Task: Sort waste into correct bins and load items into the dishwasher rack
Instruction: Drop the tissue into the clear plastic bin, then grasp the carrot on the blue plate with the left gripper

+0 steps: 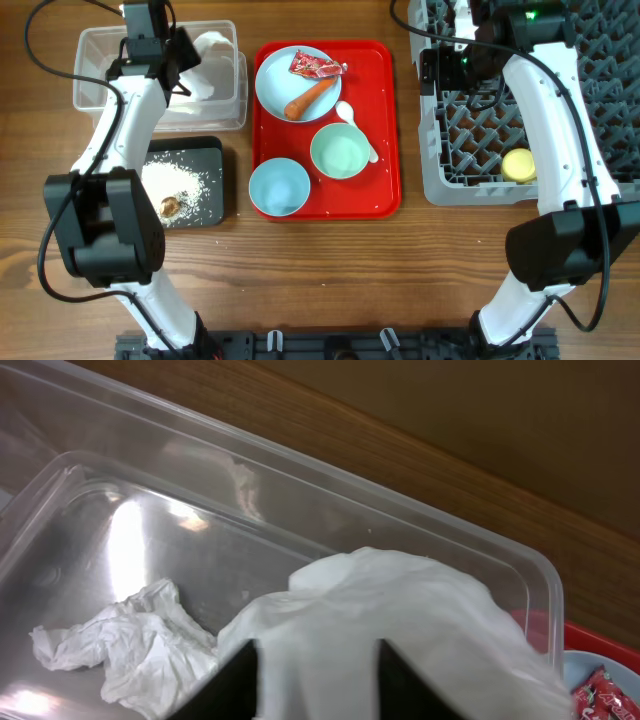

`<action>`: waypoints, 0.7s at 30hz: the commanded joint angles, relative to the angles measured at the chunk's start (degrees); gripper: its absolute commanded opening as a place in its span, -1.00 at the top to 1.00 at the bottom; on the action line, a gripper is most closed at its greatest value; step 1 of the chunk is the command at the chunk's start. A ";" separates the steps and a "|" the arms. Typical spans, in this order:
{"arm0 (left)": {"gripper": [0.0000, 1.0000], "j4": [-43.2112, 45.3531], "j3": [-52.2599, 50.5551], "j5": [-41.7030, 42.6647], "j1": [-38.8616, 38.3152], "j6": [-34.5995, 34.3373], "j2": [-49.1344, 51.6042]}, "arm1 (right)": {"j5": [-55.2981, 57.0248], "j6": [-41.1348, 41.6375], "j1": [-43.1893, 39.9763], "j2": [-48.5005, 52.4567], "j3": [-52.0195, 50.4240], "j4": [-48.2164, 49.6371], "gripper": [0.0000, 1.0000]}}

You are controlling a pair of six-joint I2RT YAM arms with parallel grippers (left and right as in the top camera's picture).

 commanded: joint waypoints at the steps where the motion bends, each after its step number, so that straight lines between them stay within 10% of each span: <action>1: 0.74 0.68 0.09 0.28 0.04 -0.52 -0.31 | 0.79 0.81 -0.13 -0.59 -0.13 -0.04 -0.89; 2: -0.50 1.29 0.09 0.33 -0.02 -0.55 -0.33 | 0.79 0.81 -0.13 -0.59 -0.13 -0.04 -0.89; 3: -1.00 2.01 0.09 0.70 -0.13 -0.52 -0.35 | 0.76 0.81 -0.13 -0.59 -0.13 -0.02 -0.89; 9: -0.89 5.88 0.09 23.28 -5.66 12.90 -4.02 | 0.76 0.83 -0.13 -0.59 -0.13 0.02 -0.89; 14: -0.97 2.05 0.07 16.74 -18.67 24.92 -1.40 | 0.76 0.85 -0.13 -0.59 -0.13 -0.02 -0.89; 21: -0.97 15.41 0.07 10.10 -23.74 20.37 10.16 | 0.76 0.85 -0.13 -0.59 -0.13 -0.28 -0.89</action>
